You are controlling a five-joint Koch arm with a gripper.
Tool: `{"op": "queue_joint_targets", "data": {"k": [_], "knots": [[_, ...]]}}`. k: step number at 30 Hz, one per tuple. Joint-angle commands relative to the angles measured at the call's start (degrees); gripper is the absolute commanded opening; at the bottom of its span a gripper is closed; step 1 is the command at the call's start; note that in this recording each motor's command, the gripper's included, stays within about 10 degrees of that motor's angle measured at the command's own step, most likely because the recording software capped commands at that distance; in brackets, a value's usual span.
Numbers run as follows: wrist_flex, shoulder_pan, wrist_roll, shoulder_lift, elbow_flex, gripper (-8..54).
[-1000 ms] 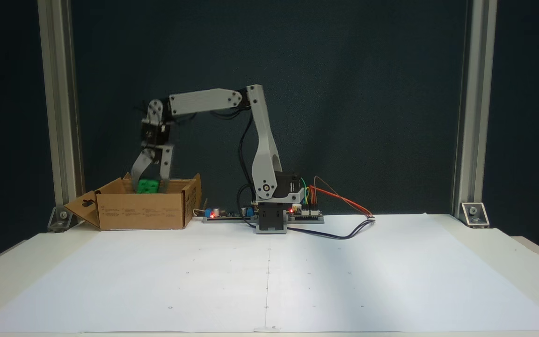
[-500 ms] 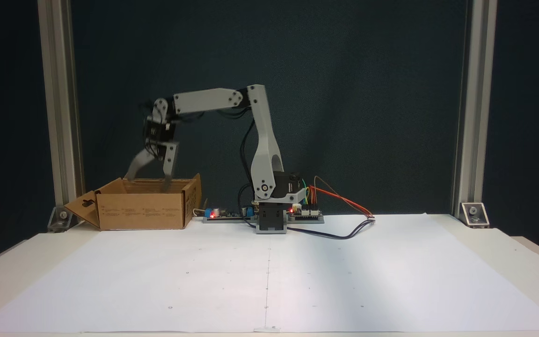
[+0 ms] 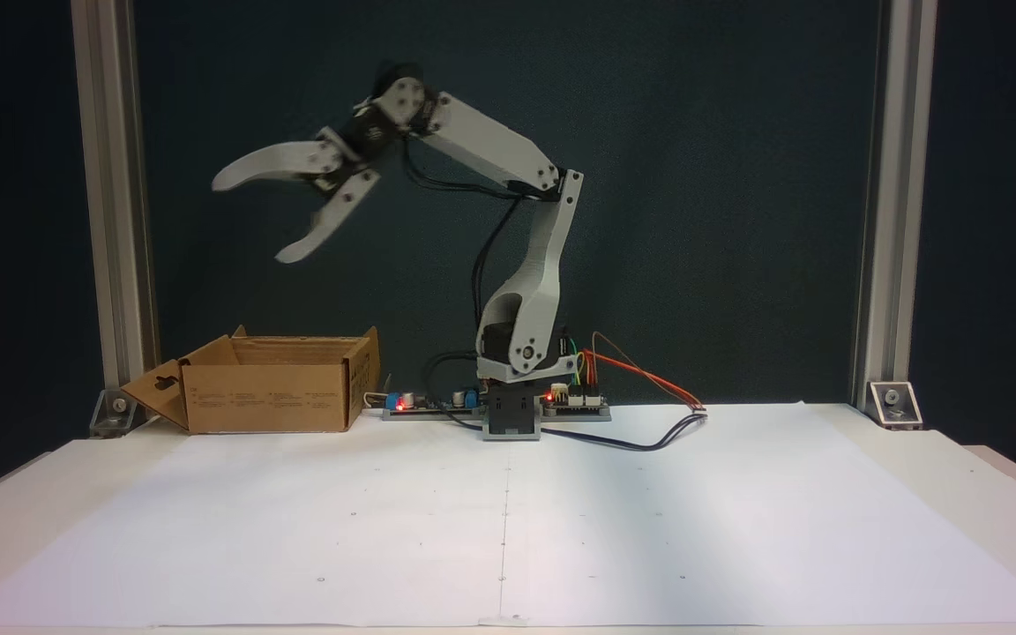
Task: Grasp a green dice and put it in the bin.
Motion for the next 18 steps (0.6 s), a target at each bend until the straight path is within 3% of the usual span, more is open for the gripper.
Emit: {"op": "queue_joint_targets", "data": {"k": [1,11,18], "knots": [[-3.08,-9.12,2.20,3.52,1.93,44.6],[-30.57,-50.27,2.11,15.21,36.56,44.1],[-49.20,-50.36,1.76,26.19,57.83,44.2]]}}
